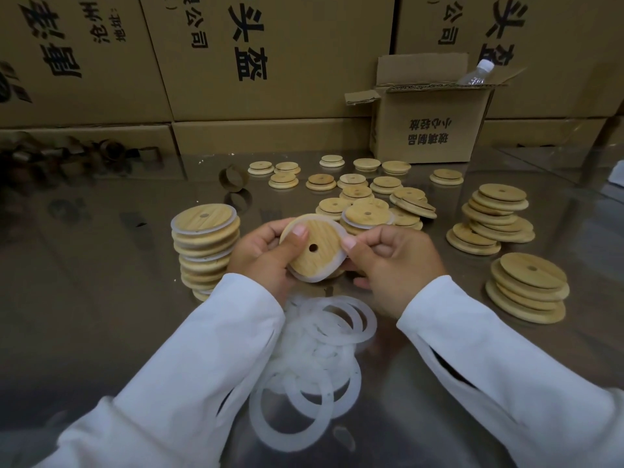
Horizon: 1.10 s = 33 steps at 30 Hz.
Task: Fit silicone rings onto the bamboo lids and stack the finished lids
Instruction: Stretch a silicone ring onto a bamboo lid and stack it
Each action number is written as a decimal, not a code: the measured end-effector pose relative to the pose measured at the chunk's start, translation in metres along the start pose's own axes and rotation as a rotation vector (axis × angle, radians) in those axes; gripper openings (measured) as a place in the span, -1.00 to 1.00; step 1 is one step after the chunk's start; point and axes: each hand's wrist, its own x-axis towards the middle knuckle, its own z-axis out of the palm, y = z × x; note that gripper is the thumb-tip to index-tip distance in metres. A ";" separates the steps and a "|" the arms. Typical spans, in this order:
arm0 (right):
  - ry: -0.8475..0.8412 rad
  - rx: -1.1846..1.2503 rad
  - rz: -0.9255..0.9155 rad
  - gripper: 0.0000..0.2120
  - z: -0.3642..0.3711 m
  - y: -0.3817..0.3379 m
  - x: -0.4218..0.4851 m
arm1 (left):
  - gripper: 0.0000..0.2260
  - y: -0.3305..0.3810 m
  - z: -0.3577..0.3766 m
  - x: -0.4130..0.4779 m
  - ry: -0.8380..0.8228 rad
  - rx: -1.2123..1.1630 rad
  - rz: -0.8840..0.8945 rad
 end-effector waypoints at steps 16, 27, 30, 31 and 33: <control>0.018 0.016 -0.105 -0.90 0.007 0.001 -0.007 | -0.95 0.003 0.004 -0.003 0.071 0.023 0.069; 0.173 -0.133 -0.194 -0.83 0.005 0.003 -0.003 | -0.83 0.000 0.005 -0.001 -0.033 -0.052 -0.013; 0.128 -0.248 -0.285 -0.82 0.002 0.002 -0.003 | -0.72 -0.004 0.002 0.000 -0.036 0.135 -0.001; 0.091 -0.300 -0.312 -0.82 0.002 0.001 -0.004 | -0.74 -0.004 0.000 0.000 -0.034 0.192 0.004; 0.038 -0.360 -0.319 -0.83 0.003 0.000 -0.004 | -0.80 -0.003 -0.001 0.000 -0.041 0.256 0.010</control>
